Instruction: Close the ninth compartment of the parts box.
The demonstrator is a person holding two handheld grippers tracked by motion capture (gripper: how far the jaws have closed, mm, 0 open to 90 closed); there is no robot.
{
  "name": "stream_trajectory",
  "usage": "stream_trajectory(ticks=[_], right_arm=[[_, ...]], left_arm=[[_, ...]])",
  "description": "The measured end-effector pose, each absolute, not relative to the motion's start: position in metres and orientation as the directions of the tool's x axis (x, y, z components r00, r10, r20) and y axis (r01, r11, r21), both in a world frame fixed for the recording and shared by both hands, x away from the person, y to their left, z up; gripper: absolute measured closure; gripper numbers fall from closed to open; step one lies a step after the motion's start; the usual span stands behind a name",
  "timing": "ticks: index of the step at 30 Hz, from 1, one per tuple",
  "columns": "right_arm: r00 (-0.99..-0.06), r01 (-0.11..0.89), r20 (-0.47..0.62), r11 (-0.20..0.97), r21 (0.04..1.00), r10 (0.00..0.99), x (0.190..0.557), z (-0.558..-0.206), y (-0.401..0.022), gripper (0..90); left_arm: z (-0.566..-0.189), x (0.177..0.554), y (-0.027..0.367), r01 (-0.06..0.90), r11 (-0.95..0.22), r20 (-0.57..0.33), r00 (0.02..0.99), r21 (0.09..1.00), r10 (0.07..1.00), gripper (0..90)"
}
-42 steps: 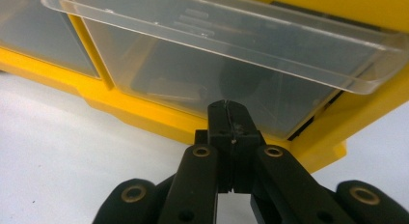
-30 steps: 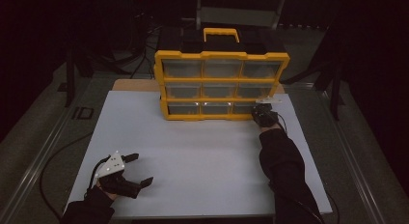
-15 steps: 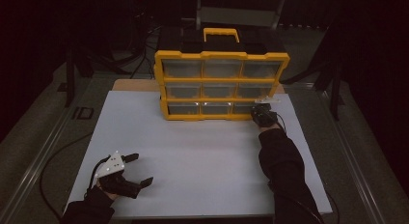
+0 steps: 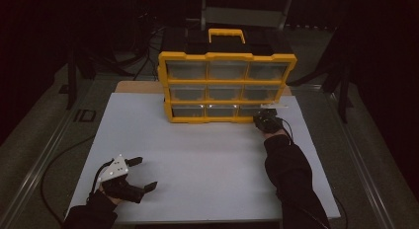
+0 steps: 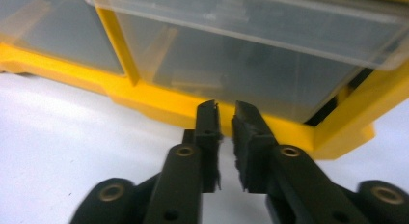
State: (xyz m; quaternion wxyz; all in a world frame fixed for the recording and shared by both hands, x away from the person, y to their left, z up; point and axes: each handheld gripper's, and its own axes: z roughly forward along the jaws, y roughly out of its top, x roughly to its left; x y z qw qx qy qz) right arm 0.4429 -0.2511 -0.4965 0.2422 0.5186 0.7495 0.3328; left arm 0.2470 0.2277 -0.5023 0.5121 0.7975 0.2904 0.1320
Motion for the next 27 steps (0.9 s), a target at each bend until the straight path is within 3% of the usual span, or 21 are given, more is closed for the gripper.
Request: stream_trajectory(ticks=[4, 9, 13, 23, 27], right_arm=[[-0.344, 0.621, -0.003, 0.230, 0.749, 0.939, 0.440, -0.498, -0.250, 67.6], [-0.343, 0.618, 0.011, 0.218, 0.755, 0.939, 0.436, -0.497, -0.247, 44.8], [-0.343, 0.611, -0.009, 0.230, 0.757, 0.939, 0.434, -0.495, -0.242, 33.9], [-0.349, 0.603, -0.013, 0.235, 0.762, 0.937, 0.430, -0.491, -0.238, 14.0], [-0.359, 0.608, -0.007, 0.240, 0.757, 0.933, 0.429, -0.491, -0.236, 9.9]], left_arm=[[-0.502, 0.247, 0.228, 0.326, -0.308, -0.085, 0.796, 0.894, 0.599, 0.0], [-0.502, 0.247, 0.227, 0.327, -0.308, -0.085, 0.796, 0.893, 0.599, 0.0], [-0.502, 0.247, 0.227, 0.327, -0.308, -0.085, 0.796, 0.893, 0.599, 0.0], [-0.502, 0.247, 0.228, 0.325, -0.308, -0.081, 0.795, 0.894, 0.602, 0.0], [-0.502, 0.247, 0.228, 0.326, -0.307, -0.083, 0.795, 0.894, 0.601, 0.0]])
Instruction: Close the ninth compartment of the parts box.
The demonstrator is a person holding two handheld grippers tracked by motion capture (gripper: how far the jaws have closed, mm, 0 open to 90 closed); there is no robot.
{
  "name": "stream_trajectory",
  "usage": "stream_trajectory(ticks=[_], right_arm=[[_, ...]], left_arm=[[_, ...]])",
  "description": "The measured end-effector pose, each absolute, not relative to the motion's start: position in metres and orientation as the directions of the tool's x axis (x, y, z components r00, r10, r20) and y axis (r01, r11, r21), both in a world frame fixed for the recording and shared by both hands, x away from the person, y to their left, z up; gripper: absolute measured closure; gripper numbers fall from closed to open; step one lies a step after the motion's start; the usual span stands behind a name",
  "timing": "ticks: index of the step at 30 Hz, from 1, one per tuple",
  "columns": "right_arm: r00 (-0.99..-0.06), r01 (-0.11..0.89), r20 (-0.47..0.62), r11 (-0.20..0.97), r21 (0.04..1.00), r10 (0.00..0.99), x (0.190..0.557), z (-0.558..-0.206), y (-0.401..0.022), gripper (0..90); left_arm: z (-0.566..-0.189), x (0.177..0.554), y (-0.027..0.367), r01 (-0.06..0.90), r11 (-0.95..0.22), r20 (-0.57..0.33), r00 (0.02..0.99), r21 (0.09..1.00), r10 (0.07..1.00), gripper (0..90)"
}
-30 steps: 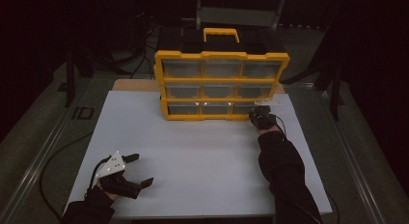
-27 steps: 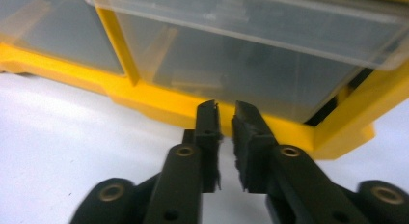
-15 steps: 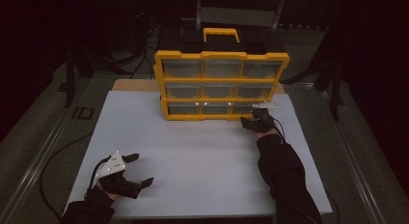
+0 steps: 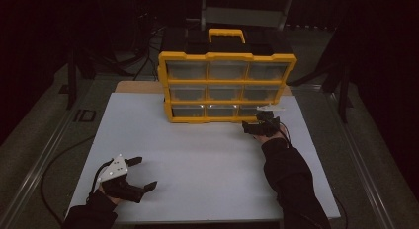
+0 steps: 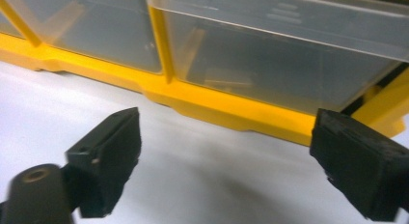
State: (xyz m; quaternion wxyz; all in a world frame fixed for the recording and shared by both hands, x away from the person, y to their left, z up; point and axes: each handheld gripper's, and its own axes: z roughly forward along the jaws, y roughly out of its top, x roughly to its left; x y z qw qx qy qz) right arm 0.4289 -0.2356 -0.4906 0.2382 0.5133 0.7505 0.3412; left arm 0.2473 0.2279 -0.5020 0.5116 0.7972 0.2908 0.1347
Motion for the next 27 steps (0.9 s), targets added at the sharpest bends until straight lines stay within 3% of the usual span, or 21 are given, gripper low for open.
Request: stream_trajectory(ticks=[27], right_arm=[[-0.472, 0.551, -0.011, 0.304, 0.777, 0.882, 0.422, -0.483, -0.224, 7.4]], left_arm=[[-0.503, 0.249, 0.227, 0.329, -0.306, -0.091, 0.800, 0.893, 0.593, 0.0]])
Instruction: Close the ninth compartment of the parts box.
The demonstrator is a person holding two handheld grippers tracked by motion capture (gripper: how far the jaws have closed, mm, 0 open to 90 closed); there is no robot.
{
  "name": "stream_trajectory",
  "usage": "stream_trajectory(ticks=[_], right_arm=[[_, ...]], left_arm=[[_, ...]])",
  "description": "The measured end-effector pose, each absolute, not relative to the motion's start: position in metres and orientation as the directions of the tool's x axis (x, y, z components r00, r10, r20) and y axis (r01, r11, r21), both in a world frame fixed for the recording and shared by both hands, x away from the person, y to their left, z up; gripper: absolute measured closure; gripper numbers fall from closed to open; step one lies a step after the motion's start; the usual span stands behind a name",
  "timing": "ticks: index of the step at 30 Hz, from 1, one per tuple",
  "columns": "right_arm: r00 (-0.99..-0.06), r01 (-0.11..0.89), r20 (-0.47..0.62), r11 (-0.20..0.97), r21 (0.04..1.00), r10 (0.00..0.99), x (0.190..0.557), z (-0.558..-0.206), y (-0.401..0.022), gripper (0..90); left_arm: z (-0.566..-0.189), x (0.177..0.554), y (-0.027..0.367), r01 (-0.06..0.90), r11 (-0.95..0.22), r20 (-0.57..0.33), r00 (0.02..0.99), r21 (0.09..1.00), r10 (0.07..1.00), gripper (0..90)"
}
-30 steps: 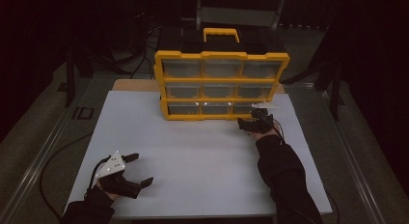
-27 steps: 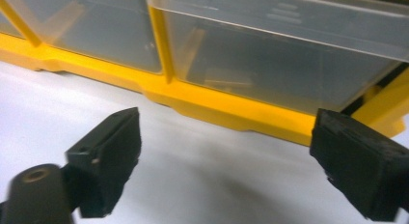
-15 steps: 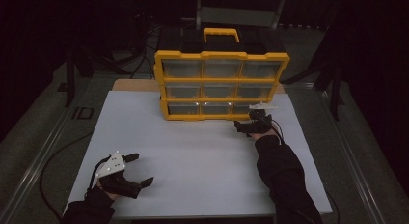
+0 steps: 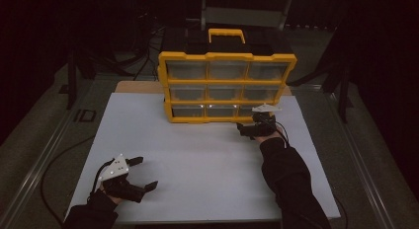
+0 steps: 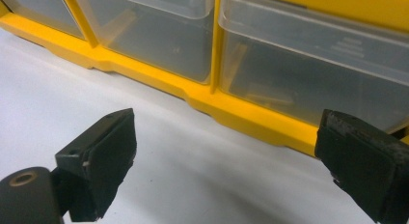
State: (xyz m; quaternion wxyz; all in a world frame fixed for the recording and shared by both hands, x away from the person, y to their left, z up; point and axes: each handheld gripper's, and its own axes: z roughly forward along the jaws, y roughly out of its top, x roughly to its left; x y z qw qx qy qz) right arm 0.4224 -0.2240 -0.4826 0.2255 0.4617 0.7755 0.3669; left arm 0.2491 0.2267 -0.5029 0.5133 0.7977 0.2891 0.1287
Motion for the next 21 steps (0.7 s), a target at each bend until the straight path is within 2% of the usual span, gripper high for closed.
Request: stream_trajectory(ticks=[21], right_arm=[[-0.583, 0.470, -0.009, 0.346, 0.812, 0.813, 0.395, -0.468, -0.222, 7.5]], left_arm=[[-0.503, 0.247, 0.227, 0.328, -0.304, -0.091, 0.799, 0.894, 0.595, 0.0]])
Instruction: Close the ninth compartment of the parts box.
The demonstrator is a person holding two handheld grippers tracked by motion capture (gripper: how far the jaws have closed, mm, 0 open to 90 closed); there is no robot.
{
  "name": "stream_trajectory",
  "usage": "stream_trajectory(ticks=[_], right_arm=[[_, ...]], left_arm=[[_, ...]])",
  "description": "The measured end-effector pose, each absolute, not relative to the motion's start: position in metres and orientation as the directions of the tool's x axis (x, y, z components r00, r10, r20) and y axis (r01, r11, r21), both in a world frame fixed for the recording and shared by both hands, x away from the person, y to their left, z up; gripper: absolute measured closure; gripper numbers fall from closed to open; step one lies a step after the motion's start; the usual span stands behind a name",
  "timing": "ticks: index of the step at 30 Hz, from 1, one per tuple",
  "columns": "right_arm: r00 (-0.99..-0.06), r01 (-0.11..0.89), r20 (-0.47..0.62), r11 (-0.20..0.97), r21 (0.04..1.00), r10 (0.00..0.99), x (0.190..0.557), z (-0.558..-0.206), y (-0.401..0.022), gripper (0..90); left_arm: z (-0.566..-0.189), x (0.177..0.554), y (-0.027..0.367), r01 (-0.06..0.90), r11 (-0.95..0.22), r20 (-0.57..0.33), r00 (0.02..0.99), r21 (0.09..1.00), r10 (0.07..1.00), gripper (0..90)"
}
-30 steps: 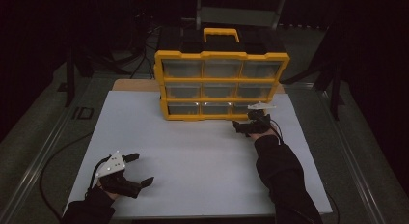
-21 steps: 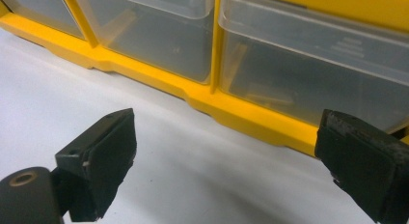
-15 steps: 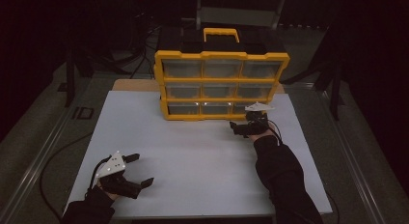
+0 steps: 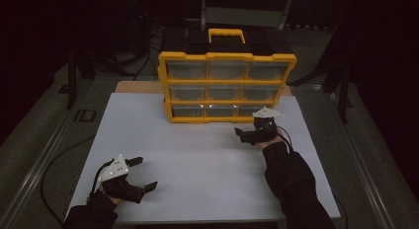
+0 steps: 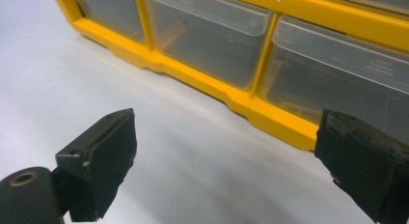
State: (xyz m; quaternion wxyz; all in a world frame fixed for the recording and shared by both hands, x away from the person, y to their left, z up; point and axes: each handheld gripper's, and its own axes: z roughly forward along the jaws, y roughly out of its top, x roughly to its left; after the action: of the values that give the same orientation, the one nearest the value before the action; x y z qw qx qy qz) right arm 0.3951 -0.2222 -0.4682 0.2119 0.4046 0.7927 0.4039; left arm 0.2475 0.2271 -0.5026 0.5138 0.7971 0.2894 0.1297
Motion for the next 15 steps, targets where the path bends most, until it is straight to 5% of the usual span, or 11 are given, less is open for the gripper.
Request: stream_trajectory(ticks=[15], right_arm=[[-0.624, 0.426, -0.014, 0.354, 0.832, 0.782, 0.368, -0.459, -0.229, 7.5]], left_arm=[[-0.502, 0.247, 0.227, 0.325, -0.308, -0.084, 0.798, 0.894, 0.597, 0.0]])
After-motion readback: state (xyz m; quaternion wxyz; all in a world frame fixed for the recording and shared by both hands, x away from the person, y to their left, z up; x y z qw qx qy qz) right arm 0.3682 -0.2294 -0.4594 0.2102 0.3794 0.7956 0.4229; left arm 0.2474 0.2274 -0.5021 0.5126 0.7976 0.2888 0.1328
